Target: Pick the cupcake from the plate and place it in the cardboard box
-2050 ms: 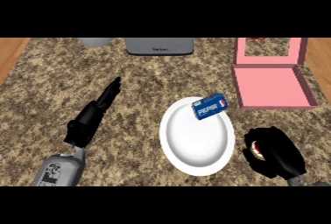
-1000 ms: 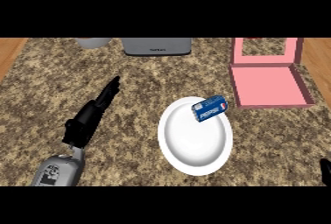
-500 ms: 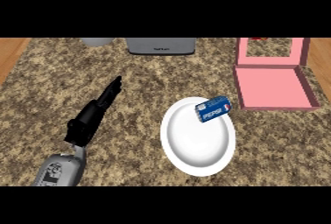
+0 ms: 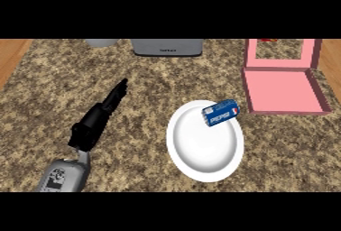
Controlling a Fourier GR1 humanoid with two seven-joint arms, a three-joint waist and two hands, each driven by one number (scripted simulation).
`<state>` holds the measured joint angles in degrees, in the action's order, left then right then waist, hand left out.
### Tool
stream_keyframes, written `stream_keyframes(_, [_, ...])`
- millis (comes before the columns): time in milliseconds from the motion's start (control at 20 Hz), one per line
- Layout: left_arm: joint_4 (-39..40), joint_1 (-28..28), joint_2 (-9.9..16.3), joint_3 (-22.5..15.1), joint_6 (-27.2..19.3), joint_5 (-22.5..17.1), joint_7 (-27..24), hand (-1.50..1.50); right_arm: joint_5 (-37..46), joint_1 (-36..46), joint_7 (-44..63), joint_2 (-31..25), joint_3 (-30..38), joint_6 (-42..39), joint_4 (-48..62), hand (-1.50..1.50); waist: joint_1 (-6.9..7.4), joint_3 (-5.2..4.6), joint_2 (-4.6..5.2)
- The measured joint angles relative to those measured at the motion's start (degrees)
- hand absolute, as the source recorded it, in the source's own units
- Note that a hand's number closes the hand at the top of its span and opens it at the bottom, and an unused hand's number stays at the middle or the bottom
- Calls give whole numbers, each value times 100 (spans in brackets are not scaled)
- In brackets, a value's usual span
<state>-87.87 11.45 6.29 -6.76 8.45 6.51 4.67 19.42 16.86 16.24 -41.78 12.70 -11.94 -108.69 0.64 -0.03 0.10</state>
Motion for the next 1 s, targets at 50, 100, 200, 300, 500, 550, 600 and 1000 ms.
stream_keyframes(50, [-45,-49,-7,-11,12,6,12,0,75,187,13,36,-63,15,196,150,4,1,0])
stream_keyframes(100, [-26,-6,54,66,86,-40,3,0,127,314,30,80,-98,19,330,150,-1,0,0])
stream_keyframes(200, [-61,-32,22,57,95,-24,16,0,255,614,-29,97,-115,32,718,150,-3,0,-1])
stream_keyframes(300, [-43,-33,34,103,127,-36,4,0,505,863,-183,123,-187,142,1161,150,1,1,1])
stream_keyframes(500, [-123,-103,30,109,167,-20,11,0,1021,1296,-458,241,-459,348,1981,150,14,2,4])
stream_keyframes(550, [-78,-22,13,136,162,-22,40,0,1135,1405,-549,266,-520,387,2178,150,11,2,6])
stream_keyframes(600, [-167,-35,-21,103,134,2,104,0,1232,1377,-738,280,-532,478,2377,150,11,0,4])
stream_keyframes(1000, [-36,-22,-122,67,79,143,-1,0,1998,2005,-1429,811,-854,1181,4366,150,41,4,21])
